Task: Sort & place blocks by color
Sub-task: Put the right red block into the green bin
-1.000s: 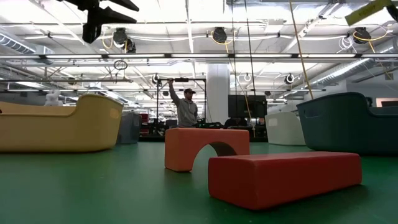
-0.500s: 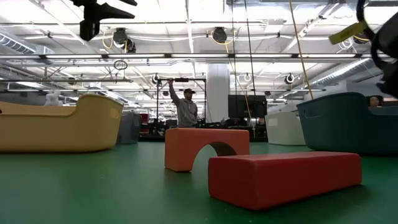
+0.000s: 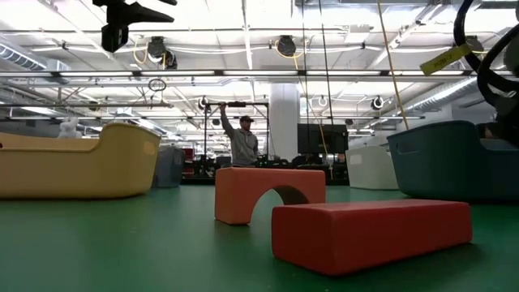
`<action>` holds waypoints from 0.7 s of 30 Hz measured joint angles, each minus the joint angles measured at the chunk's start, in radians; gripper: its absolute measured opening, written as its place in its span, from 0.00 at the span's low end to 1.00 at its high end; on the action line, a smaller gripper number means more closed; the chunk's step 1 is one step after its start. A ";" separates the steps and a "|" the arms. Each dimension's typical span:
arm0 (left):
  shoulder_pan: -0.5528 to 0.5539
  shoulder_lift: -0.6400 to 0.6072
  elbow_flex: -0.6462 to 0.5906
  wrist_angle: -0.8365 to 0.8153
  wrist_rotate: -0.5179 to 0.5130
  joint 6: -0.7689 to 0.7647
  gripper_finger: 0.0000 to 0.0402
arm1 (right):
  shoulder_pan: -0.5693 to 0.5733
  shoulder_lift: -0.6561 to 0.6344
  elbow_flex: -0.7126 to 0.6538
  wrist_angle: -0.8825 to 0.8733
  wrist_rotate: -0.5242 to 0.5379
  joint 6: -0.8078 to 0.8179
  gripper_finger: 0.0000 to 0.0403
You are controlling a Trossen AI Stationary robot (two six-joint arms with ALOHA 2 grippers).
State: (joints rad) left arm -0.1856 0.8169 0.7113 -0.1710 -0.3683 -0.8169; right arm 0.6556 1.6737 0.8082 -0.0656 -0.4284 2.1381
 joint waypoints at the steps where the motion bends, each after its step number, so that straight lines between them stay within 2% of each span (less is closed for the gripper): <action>1: 0.000 0.000 0.000 -0.005 0.000 0.000 0.29 | 0.000 0.000 0.000 0.001 -0.002 -0.019 0.74; 5: 0.000 0.000 0.000 -0.029 0.000 0.000 0.29 | 0.000 0.001 0.000 0.002 -0.005 -0.075 0.71; 8: 0.000 0.000 0.000 -0.038 0.000 0.000 0.29 | 0.001 0.001 -0.001 0.000 -0.004 -0.084 0.64; 17: 0.000 0.000 0.000 -0.041 0.000 0.012 0.29 | 0.002 0.002 -0.001 0.003 0.023 -0.110 0.30; 21: 0.000 0.000 0.000 -0.042 0.000 0.027 0.29 | 0.001 0.002 -0.001 0.010 0.039 -0.101 0.28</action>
State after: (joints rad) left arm -0.1852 0.8169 0.7113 -0.2127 -0.3687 -0.7894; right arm 0.6567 1.6756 0.8074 -0.0553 -0.3898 2.0372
